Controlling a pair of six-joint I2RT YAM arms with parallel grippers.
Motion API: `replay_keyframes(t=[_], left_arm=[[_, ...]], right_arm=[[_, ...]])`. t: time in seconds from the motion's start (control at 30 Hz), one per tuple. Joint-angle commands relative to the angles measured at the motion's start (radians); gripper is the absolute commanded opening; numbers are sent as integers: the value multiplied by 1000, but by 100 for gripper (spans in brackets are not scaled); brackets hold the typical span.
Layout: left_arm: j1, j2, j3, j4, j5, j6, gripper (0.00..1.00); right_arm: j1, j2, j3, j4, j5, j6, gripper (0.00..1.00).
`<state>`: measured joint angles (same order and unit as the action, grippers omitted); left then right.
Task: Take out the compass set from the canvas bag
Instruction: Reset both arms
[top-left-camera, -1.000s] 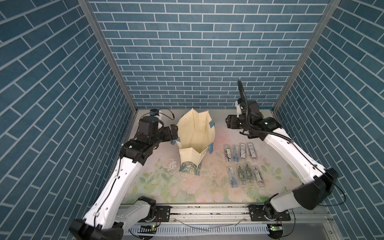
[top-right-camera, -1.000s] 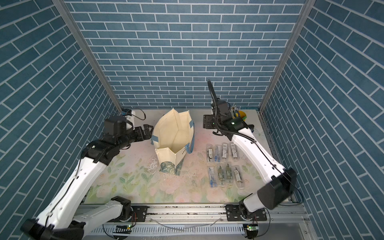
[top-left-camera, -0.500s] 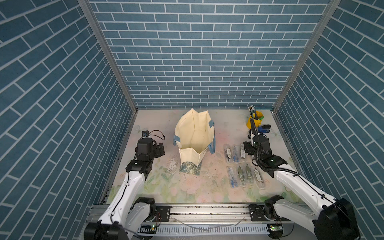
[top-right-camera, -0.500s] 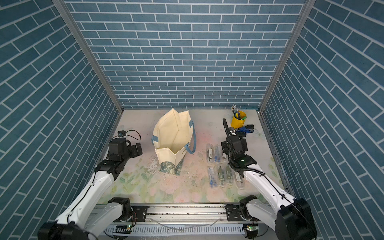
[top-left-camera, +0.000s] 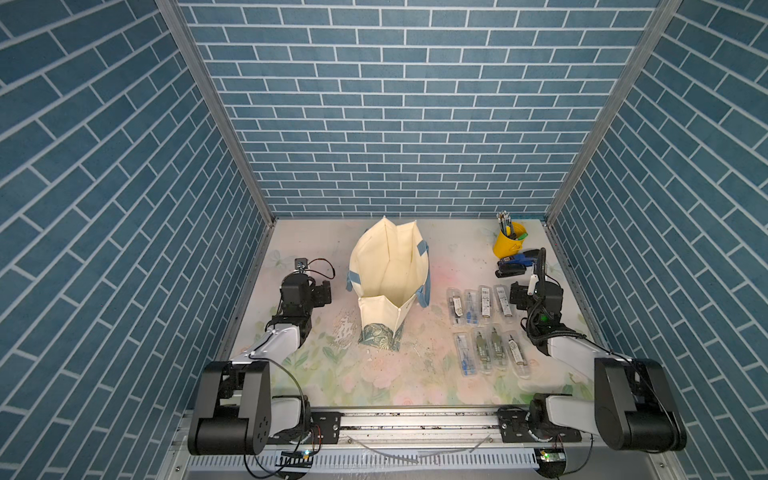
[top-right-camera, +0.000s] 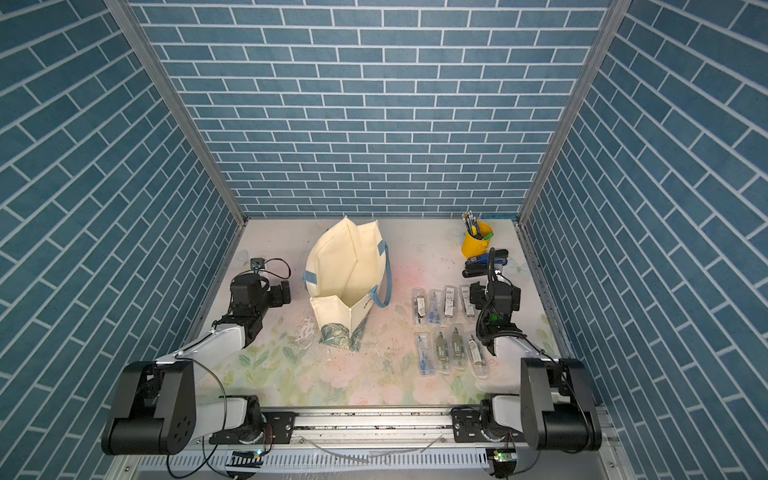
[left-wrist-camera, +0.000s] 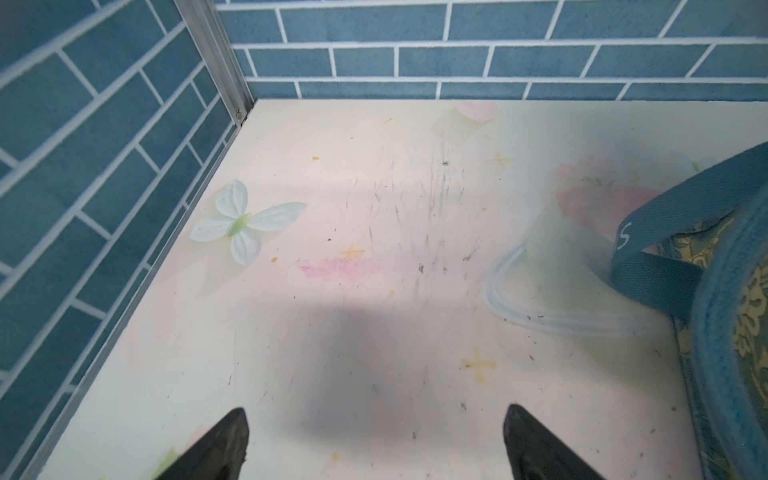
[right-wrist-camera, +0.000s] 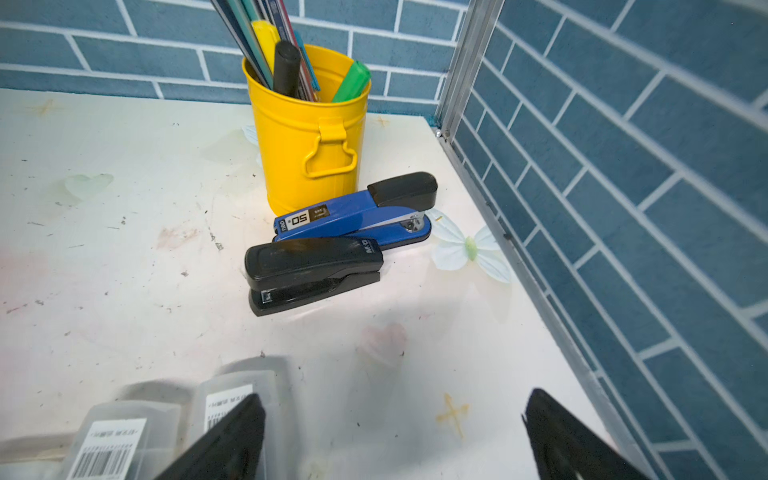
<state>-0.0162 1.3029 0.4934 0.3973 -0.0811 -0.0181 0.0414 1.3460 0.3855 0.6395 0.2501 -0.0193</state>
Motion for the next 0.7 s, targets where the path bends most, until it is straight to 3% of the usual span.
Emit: replay_keyframes(t=[0.0, 0.17, 0.3, 0.43, 0.53, 0.63, 0.67], left_arm=[[10, 18, 7, 144, 34, 58, 99], [64, 21, 3, 151, 174, 52, 99], [75, -2, -62, 233, 165, 36, 99], [13, 80, -212, 537, 70, 73, 100], [13, 133, -157, 481, 59, 74, 100], [13, 244, -175, 636, 30, 64, 100], [13, 211, -118, 461, 20, 53, 100]], right_arm=[[-23, 107, -49, 267, -78, 46, 98], [-39, 195, -26, 294, -79, 66, 98], [-47, 198, -23, 291, -97, 70, 99], [-52, 193, -12, 262, -58, 92, 99], [-49, 196, -13, 272, -33, 96, 99], [-51, 195, -13, 272, -35, 96, 99], [-50, 196, -14, 270, -34, 96, 99]])
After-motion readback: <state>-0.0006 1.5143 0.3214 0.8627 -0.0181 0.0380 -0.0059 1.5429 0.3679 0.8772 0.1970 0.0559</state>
